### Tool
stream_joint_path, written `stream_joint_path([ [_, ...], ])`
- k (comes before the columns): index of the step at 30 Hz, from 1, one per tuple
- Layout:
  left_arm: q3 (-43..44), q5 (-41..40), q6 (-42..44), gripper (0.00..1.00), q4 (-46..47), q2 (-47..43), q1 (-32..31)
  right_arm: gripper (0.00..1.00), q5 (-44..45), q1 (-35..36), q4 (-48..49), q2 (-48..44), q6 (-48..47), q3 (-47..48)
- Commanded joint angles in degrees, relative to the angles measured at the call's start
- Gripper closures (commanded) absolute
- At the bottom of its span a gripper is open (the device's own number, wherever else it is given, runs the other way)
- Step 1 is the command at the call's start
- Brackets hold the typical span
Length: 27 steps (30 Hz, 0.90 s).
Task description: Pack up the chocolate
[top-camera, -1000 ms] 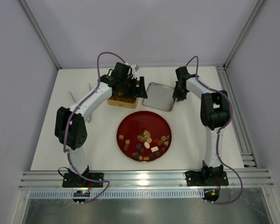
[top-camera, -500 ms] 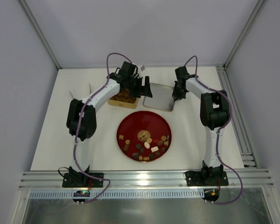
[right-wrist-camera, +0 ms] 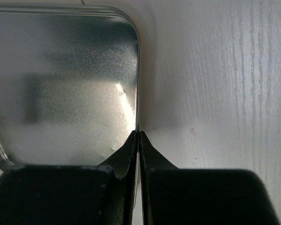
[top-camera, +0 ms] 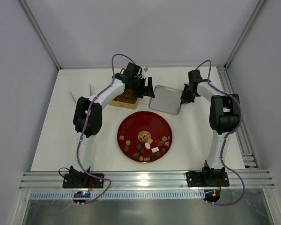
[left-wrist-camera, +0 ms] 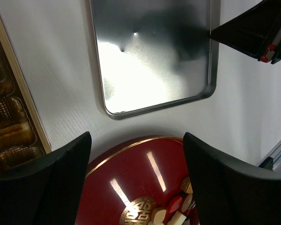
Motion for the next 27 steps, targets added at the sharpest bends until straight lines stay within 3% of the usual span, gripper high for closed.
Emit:
stream_joint_path([
  [1,3.0,-1.3,-1.1,0.23,1.9,0.9,-0.8,0.96,-3.5,-0.4,2.4,-5.2,-0.9,-1.8],
  [9,4.5,-3.2,-2.6,0.23,3.3,3.8,-1.5,0.96,-7.3,-2.3,5.1,-9.2,-0.1,-7.2],
  [27,8.7,-4.2,-4.2,0.20,3.7,9.5,-3.1,0.96,-12.3,-5.3,6.2,-13.4,1.5,-9.5],
])
